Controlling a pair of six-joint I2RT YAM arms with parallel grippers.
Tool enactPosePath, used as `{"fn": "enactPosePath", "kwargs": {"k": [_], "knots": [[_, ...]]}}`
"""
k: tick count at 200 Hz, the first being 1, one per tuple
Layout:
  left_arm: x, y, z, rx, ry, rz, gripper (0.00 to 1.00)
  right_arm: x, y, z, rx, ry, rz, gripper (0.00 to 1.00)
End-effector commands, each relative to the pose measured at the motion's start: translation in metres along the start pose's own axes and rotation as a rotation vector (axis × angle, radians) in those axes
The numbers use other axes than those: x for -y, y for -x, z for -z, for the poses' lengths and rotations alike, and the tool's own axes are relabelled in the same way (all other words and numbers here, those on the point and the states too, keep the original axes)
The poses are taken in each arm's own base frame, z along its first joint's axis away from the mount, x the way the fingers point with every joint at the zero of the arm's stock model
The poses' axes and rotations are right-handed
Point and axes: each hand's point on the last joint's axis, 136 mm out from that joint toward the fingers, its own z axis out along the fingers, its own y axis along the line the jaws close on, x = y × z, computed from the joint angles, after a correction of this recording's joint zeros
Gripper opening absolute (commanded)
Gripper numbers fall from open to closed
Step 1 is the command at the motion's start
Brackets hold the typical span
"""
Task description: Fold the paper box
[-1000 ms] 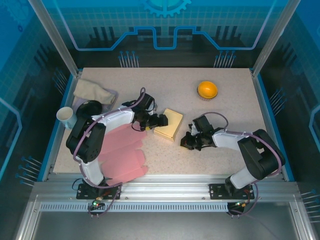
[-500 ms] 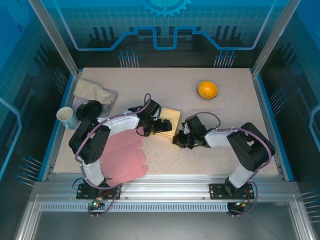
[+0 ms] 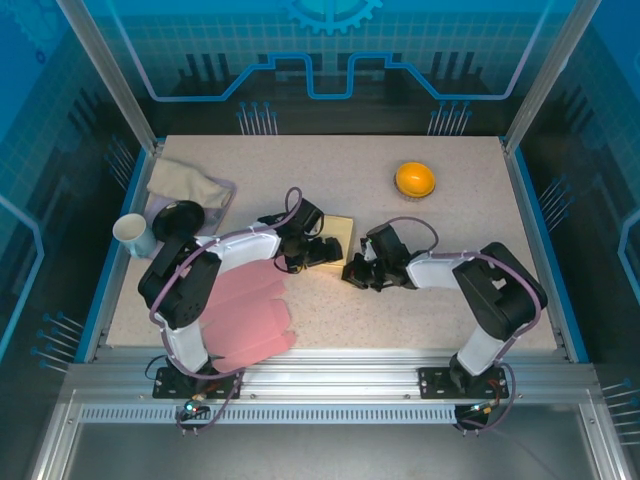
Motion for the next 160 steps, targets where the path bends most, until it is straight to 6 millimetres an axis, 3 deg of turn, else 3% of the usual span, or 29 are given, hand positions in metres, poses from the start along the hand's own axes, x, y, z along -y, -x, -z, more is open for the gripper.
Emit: {"fn": "enactPosePath", "kwargs": {"k": [1,40,94,131,160], "knots": [[0.023,-0.006,0.008,-0.042,-0.068,-0.037,0.93,-0.023,0.0,0.023,-0.002,0.018,0.133,0.0],[0.012,0.002,0.012,-0.024,-0.034,-0.032,0.92,0.005,0.007,0.05,0.01,-0.076,0.136,0.0],[0.011,-0.001,0.014,-0.03,-0.035,-0.023,0.92,0.023,0.045,0.072,0.086,-0.137,0.155,0.0],[0.016,-0.002,0.012,-0.04,-0.058,-0.009,0.92,0.04,0.065,0.066,0.069,-0.157,0.171,0.0],[0.019,-0.003,0.009,-0.046,-0.07,0.005,0.92,0.048,0.065,0.051,0.023,-0.151,0.149,0.0]]}}
